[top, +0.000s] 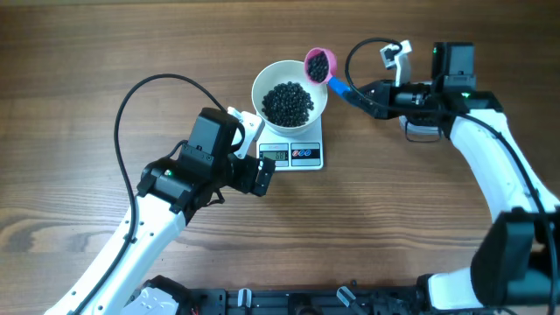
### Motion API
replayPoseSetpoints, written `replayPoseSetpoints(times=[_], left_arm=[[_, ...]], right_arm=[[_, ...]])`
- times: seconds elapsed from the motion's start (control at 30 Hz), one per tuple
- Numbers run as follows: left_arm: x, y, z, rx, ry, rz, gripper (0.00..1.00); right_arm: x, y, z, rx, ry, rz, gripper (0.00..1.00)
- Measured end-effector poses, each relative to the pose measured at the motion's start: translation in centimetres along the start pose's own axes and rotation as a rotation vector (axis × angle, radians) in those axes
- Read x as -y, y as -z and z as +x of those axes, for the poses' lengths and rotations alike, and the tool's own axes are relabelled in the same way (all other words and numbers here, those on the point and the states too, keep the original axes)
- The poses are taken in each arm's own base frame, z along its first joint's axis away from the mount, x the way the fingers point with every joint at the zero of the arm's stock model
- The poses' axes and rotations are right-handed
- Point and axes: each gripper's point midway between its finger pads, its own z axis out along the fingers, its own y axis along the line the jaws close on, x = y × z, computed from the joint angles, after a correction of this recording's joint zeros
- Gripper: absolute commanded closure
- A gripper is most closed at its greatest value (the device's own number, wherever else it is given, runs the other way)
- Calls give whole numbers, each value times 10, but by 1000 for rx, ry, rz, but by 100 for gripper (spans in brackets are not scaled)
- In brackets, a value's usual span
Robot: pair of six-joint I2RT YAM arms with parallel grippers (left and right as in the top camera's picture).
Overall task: Scoop item into bowl and weigh 150g on scale
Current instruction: 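Carry the filled scoop left over the bowl with the right gripper, then tilt the scoop with the right gripper to pour beans into the bowl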
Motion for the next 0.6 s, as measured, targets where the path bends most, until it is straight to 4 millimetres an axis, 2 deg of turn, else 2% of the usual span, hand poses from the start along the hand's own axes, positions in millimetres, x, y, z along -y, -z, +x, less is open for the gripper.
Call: replayPoseSetpoints(times=[0.1, 0.2, 0.43, 0.6], left_arm=[[0, 0, 0, 0, 0, 0, 0], [0, 0, 0, 0, 0, 0, 0], [0, 0, 0, 0, 0, 0, 0], [0, 0, 0, 0, 0, 0, 0]], right_arm=[[-13, 16, -11, 48, 67, 40, 96], [-20, 17, -13, 54, 87, 37, 96], [-39, -4, -3, 4, 173, 28, 96], [-37, -14, 1, -20, 263, 98, 96]])
